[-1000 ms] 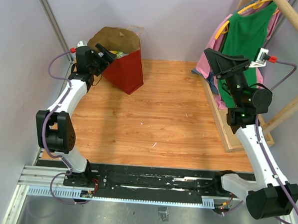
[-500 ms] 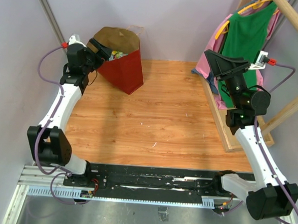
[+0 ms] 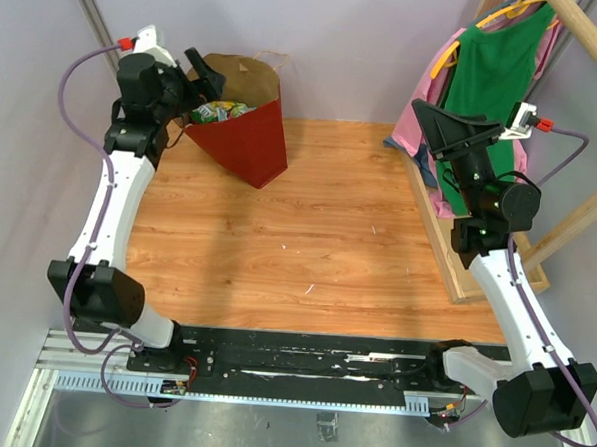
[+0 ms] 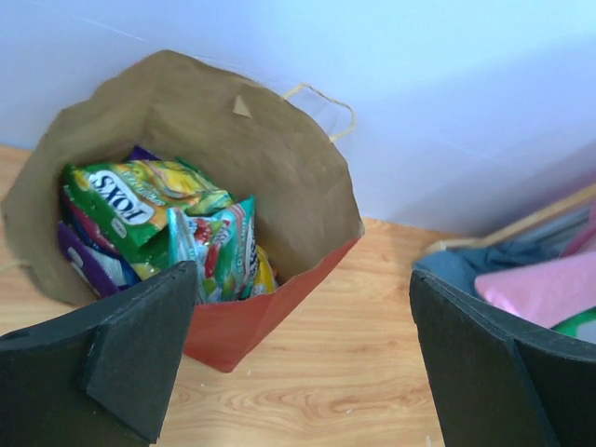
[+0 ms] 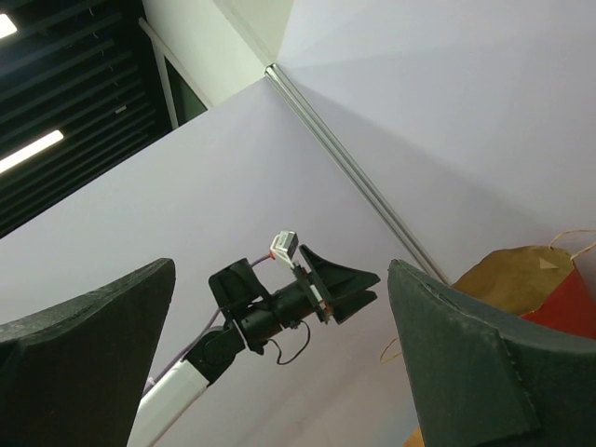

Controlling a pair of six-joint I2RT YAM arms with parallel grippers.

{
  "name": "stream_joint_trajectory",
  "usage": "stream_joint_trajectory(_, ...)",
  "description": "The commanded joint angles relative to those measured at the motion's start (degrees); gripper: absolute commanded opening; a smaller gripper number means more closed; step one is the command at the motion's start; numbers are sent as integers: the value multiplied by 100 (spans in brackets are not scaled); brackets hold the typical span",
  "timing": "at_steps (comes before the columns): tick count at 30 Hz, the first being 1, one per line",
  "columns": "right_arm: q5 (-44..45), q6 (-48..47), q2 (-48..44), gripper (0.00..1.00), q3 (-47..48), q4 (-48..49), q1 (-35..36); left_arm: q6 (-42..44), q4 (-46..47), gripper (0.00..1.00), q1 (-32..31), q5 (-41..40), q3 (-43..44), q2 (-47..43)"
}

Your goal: Take the snacks out of the paper bag

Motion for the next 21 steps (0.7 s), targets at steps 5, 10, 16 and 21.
stream_joint_trajectory(5, -270, 165, -30, 99, 180, 362, 41, 2443, -805, 100, -1087, 360, 1309, 1428)
stream_joint_trajectory(10, -240, 99, -122, 99, 175, 242, 45, 3190, -1457, 100, -1365, -121, 2742, 2498)
stream_joint_trajectory(16, -14, 40, -258, 99, -43, 193, 45, 3794, -2171, 100, -1438, -848, 4183, 3512)
stream_joint_trajectory(21, 33, 198, -195, 99, -80, 344, 38, 4036, -2136, 100, -1450, -860, 3793, 3536)
